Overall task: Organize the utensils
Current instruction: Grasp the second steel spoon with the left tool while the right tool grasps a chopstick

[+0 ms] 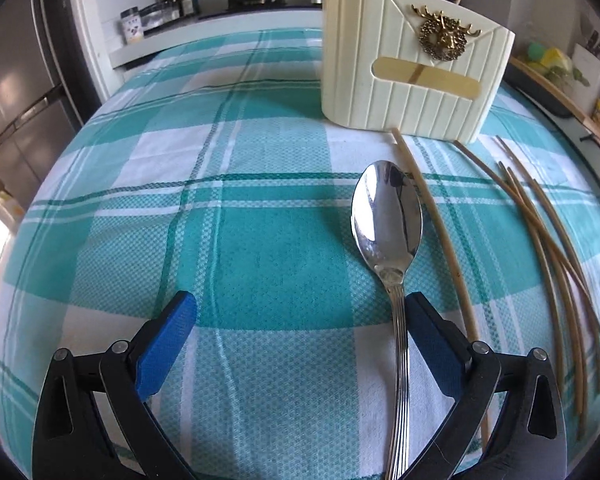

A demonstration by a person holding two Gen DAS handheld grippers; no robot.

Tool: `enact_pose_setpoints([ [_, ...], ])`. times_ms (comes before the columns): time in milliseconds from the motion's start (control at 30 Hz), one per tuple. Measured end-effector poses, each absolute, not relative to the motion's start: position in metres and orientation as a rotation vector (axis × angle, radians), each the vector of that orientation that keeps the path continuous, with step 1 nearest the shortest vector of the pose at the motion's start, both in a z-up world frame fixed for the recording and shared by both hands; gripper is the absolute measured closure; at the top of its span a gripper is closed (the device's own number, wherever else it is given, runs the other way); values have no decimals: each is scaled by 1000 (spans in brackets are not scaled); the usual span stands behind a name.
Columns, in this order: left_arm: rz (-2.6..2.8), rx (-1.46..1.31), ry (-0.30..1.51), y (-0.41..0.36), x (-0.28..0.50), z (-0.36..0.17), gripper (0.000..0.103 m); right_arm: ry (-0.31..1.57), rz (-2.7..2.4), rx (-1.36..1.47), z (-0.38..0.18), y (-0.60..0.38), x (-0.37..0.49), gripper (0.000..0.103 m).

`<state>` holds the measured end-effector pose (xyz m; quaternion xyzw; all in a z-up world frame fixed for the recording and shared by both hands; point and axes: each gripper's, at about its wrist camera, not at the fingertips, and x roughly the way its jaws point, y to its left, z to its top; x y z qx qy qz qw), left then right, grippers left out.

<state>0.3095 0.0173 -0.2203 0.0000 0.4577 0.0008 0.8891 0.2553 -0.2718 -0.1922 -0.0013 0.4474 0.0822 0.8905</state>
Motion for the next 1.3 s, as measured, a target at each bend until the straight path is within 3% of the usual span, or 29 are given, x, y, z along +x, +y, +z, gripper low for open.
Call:
enact_pose_setpoints([
  [33,2,-2,951,18,310,-220,0,948,182,-12,-194,-268,261,43],
  [100,3,-4,951,18,310,-220,0,1001,200,-37,-202,-259,272,66],
  [200,3,-3,950,17,307,-219,0,1012,198,-38,-203,-256,275,74],
  [433,13,-4,949,19,309,-219,0,1031,173,-157,-205,-247,268,76],
  [567,72,-23,949,29,304,-218,0,1023,98,-152,-203,-258,268,92],
  [733,69,-54,976,56,299,-217,1,1011,30,-149,-201,-283,259,92],
  [900,42,-25,988,58,282,-217,1,957,25,-133,-204,-296,247,66],
  [1300,58,-30,1004,72,258,-217,0,907,35,-73,-207,-306,238,65],
])
